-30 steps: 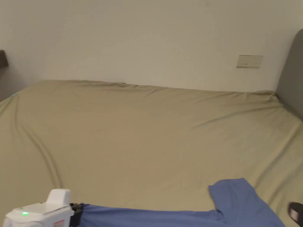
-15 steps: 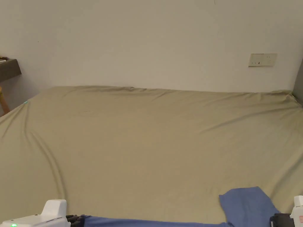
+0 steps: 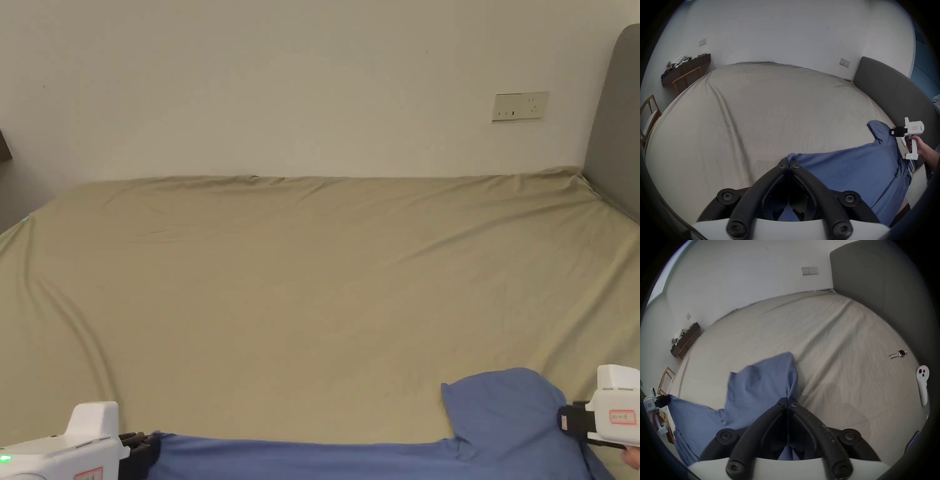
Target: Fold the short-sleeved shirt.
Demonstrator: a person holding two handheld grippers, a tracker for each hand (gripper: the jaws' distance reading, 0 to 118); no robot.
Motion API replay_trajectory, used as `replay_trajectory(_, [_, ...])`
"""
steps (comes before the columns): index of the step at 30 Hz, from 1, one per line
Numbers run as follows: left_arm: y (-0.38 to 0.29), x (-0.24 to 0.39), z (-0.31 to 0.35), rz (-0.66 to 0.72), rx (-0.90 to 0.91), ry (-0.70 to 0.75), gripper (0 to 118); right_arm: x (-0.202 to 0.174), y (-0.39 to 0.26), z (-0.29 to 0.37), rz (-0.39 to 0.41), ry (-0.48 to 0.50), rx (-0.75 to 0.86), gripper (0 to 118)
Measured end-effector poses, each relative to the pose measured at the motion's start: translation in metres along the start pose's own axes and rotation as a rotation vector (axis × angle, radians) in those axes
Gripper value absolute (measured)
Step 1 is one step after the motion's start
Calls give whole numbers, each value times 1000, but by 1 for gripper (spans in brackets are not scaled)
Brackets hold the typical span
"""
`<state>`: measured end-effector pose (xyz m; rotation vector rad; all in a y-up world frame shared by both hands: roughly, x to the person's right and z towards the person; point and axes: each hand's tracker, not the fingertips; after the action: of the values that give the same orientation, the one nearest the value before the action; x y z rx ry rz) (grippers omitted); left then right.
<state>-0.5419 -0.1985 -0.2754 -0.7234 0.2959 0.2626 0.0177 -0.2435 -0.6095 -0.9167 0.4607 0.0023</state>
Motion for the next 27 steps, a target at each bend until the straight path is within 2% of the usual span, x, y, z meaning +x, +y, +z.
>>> replay_trajectory(5, [11,0,16,44,62,-5,0,-3,9,44,-40,86,131,2])
replay_trajectory(11, [40,2,20,15,77,0,0,-10,34,73,-29,27,164,2])
replay_trajectory(14, [42,6,30,30,92,-12,0,-27,22,96,-30,39,188,2])
replay_trajectory(18, [19,7,52,-33,61,-51,0,-22,-8,124,-33,87,187,2])
replay_trajectory(27, [-82,7,135,-76,33,-126,0,2,-147,205,-35,140,132,2])
